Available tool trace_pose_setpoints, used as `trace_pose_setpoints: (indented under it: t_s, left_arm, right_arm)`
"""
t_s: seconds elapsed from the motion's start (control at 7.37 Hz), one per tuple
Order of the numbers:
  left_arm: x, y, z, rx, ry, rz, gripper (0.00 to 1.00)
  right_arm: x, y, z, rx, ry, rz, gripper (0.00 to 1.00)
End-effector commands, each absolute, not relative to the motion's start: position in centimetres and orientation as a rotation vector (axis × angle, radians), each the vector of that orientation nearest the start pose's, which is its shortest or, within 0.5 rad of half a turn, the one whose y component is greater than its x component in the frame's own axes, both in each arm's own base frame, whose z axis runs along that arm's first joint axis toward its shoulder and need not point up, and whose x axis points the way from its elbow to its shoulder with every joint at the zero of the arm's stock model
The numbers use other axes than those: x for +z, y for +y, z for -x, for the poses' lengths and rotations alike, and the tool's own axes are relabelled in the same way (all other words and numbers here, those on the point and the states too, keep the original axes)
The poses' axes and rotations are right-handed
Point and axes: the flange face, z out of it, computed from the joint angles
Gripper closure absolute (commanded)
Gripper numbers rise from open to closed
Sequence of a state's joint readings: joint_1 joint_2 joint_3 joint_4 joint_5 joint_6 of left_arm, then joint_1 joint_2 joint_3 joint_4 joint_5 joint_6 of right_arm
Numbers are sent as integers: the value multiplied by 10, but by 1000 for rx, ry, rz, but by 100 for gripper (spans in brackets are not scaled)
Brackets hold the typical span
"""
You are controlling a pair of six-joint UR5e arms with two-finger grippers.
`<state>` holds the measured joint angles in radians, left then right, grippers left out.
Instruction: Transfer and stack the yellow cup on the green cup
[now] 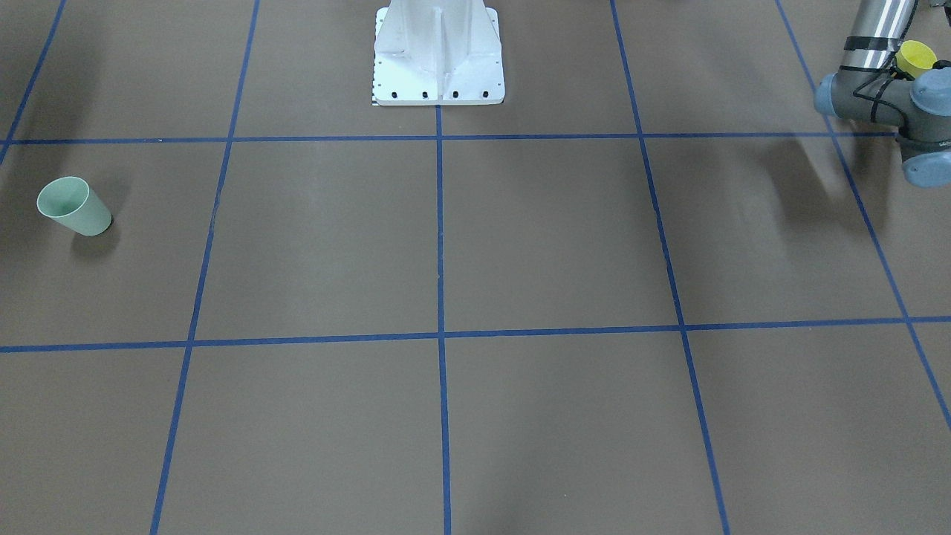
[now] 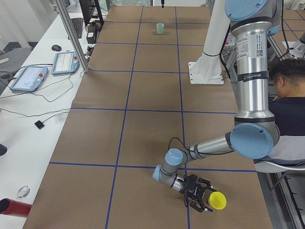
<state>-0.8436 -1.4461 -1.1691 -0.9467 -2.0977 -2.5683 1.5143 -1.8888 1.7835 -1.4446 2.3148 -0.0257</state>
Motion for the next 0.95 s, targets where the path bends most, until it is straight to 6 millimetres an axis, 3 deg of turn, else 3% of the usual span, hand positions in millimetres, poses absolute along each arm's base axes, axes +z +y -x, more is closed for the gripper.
trace_pose_setpoints:
  t_s: [0.0, 0.54, 0.81]
  left_arm:
    - [910, -236, -105, -1878, -1395, 491, 0]
    - [937, -221, -101, -1887, -1389, 539, 0]
    - [940, -217, -104, -1890, -1394, 564, 0]
  right_arm:
    - [679, -361, -45, -88, -744, -11, 0]
    - [678, -362, -45, -89, -745, -15, 0]
    - [677, -362, -44, -93, -745, -15, 0]
